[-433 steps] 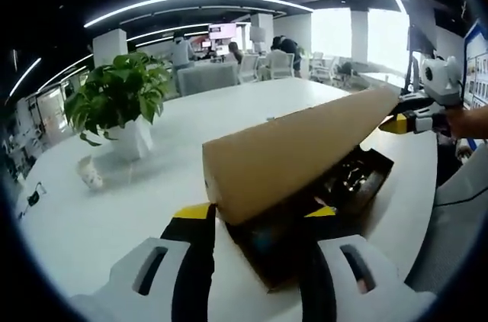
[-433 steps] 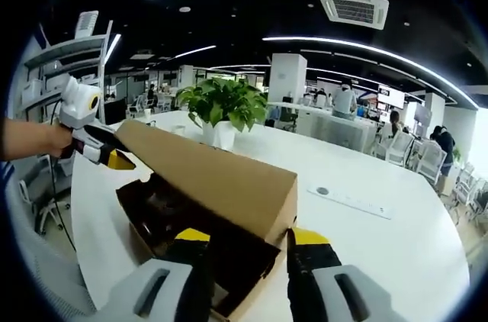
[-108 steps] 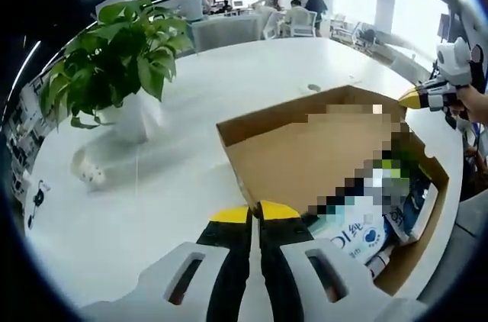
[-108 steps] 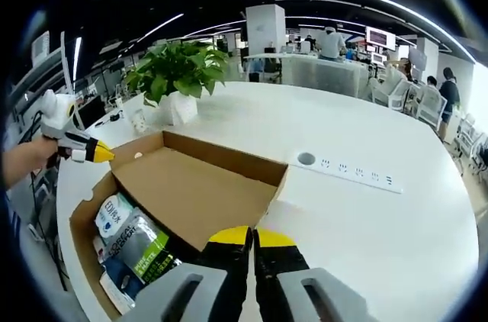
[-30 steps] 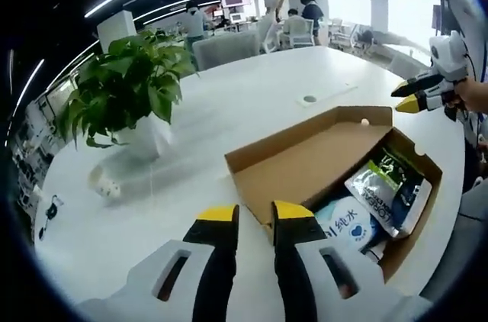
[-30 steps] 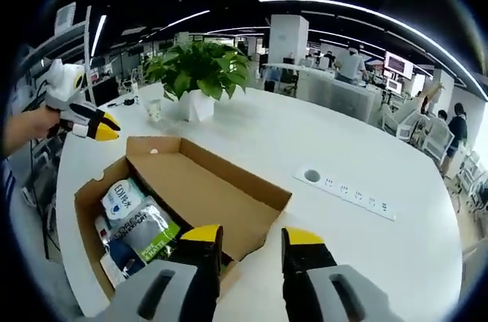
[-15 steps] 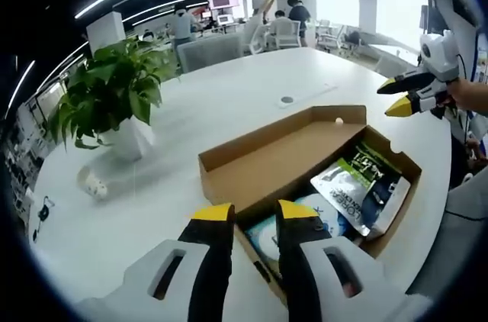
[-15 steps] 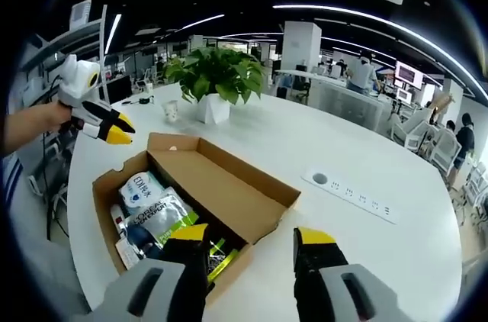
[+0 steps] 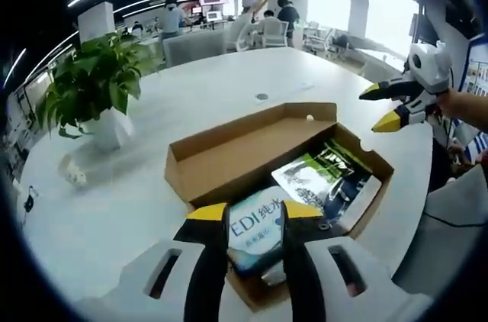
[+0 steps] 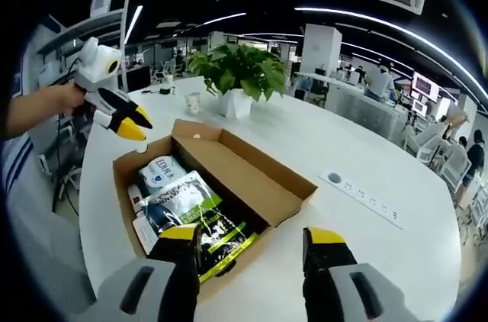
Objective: Operate the shoe box by opening the lid, removing the specified soft item, and placing it in the target area until the item is outside and the box remains undamaged.
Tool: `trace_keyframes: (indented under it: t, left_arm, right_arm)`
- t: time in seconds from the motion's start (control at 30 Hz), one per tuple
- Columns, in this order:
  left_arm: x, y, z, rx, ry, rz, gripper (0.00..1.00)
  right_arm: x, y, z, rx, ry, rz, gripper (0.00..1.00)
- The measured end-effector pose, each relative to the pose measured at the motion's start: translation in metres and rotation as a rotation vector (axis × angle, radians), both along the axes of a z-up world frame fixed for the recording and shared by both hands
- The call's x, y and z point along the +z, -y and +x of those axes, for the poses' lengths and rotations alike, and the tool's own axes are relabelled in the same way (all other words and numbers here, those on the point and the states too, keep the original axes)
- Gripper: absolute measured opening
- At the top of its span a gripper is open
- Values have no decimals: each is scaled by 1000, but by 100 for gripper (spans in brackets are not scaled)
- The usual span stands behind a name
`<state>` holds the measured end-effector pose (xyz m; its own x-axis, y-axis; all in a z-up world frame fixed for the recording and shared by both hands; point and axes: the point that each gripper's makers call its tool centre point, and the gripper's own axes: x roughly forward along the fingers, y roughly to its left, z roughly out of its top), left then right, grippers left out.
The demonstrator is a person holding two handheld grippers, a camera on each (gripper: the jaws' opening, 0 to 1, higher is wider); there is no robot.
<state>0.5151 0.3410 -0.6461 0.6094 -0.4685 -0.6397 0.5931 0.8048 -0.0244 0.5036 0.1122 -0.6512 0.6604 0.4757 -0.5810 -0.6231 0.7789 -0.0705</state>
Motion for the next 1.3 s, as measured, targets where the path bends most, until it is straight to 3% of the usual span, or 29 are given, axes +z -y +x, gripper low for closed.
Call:
trace_keyframes:
  t: [0.77, 1.2, 1.3]
  left_arm:
    - [-22, 42, -39, -51, -98, -85, 28]
    - [-44, 59, -48, -46, -184, -110, 27]
    - [-52, 60, -50, -33, -235, -112, 27]
  right_arm:
    - [-12, -18, -37, 180, 49, -112, 57]
    - [-18, -23, -48, 224, 51, -135, 60]
    - [-19, -23, -47, 229, 55, -143, 61]
